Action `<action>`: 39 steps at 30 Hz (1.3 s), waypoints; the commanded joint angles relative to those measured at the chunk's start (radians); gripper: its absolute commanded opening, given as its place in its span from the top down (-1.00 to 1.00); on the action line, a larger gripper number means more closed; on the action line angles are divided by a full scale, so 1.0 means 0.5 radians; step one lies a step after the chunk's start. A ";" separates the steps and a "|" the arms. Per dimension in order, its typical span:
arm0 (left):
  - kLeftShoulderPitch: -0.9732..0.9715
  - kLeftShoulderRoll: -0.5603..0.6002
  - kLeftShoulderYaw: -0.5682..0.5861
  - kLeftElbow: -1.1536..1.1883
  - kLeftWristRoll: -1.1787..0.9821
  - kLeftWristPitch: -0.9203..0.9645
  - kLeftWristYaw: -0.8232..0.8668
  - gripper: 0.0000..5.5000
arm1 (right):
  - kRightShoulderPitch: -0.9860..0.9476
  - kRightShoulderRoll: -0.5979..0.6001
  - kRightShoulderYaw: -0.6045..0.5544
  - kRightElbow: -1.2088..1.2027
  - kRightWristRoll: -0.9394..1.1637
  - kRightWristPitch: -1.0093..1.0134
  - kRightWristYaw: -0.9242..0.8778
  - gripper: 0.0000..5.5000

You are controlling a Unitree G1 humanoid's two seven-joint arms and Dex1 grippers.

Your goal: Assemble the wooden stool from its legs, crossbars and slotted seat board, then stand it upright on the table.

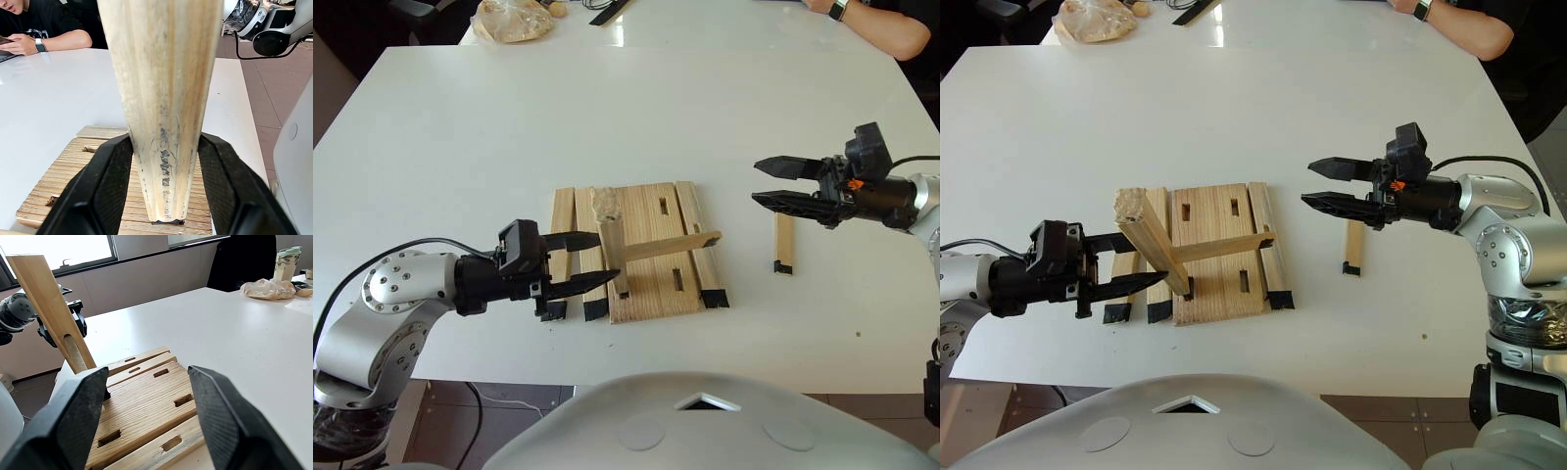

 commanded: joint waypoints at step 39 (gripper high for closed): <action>-0.109 0.037 -0.121 0.116 0.181 -0.169 0.015 0.25 | -0.035 -0.008 0.070 0.074 -0.112 -0.122 0.054 -0.09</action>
